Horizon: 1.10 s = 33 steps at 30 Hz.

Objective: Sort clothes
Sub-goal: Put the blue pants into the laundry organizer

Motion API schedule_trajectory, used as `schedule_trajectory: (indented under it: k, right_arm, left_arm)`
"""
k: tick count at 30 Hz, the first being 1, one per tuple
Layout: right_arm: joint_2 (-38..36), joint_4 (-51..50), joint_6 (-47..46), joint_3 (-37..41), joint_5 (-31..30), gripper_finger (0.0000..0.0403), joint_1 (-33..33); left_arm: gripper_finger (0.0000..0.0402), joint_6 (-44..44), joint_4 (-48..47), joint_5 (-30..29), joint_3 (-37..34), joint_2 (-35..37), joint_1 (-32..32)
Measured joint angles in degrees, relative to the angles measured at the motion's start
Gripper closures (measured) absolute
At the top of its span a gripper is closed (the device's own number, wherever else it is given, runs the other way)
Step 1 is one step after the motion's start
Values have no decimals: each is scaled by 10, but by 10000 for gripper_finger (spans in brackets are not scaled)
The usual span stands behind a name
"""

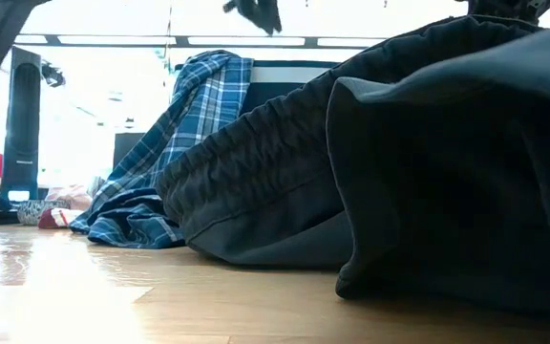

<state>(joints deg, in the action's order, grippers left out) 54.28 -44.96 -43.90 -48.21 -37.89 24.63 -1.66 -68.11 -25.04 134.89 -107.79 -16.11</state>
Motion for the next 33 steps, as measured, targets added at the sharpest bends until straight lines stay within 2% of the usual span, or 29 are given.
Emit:
schedule_trajectory:
  k: [6, 10, 14, 17, 20, 28, 33]
  right_arm:
    - [0, -1, -1, 0, 0, 186, 0]
    - [1, -1, -1, 0, 0, 186, 0]
    - [9, -2, -11, 0, 0, 186, 0]
    - [19, -2, -11, 0, 0, 186, 0]
    - [29, -2, -11, 0, 0, 186, 0]
    - [35, 6, -10, 0, 0, 186, 0]
    - [34, 12, -9, 0, 0, 186, 0]
  left_arm:
    - [232, 17, -17, -69, -12, 80, 92]
    - [232, 74, -47, -110, -79, 138, 150]
    - [232, 157, -50, -162, -213, 205, 211]
    - [232, 224, -23, -215, -336, 262, 261]
    - [232, 289, 18, -245, -453, 316, 301]
    - [232, 416, 160, -268, -744, 416, 365]
    - [232, 437, 295, -266, -890, 439, 368]
